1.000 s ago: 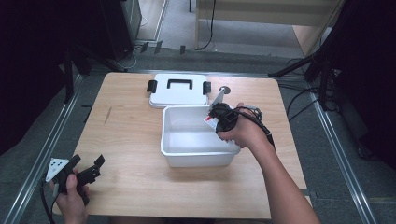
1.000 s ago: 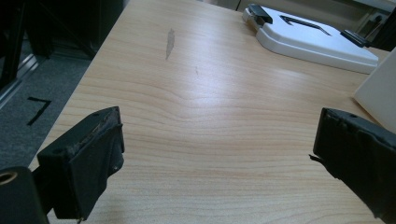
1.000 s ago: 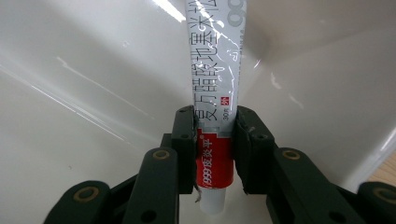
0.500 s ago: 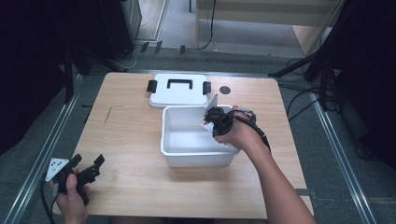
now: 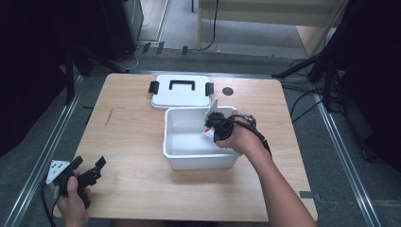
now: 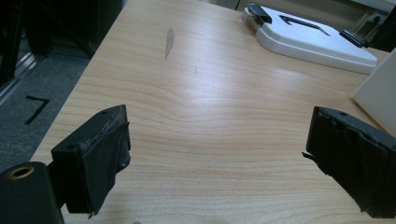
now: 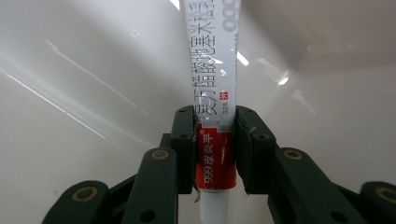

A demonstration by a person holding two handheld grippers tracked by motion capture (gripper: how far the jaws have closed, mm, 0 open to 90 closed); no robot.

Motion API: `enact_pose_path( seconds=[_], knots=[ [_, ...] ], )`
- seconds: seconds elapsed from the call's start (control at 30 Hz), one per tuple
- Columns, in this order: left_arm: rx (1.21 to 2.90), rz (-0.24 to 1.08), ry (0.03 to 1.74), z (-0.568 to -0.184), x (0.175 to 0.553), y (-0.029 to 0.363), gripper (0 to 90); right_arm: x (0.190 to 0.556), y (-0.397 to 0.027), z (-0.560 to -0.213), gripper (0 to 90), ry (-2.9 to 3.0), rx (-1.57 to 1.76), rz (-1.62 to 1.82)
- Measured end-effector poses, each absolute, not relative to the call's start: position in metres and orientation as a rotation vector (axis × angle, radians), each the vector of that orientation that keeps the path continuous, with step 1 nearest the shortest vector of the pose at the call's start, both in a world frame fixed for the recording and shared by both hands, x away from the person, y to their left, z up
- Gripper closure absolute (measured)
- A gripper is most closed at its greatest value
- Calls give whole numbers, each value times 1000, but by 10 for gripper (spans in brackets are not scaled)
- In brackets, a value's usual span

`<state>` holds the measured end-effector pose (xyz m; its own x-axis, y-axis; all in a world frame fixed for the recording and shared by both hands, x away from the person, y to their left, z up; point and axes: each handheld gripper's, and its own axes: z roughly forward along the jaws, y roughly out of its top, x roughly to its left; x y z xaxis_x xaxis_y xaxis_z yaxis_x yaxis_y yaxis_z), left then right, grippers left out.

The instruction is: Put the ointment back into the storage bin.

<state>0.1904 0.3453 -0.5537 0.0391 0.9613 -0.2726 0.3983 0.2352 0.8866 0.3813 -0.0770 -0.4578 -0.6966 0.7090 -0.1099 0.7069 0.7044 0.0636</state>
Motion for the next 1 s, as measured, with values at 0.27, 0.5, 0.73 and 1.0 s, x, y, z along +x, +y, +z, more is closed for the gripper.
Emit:
enact_pose_path(
  seconds=[0.27,0.5,0.73,1.0],
  knots=[
    [1326,724,1534,-554,191,345,72,381,-80,-457,692,2804,1174,89],
    [1327,724,1533,-554,190,345,72,380,-85,-448,735,2809,1181,148],
    [1326,725,1533,-554,191,345,72,374,-92,-425,721,2806,1217,273],
    [1331,728,1534,-554,191,345,72,365,-106,-396,362,2831,1103,446]
  ],
)
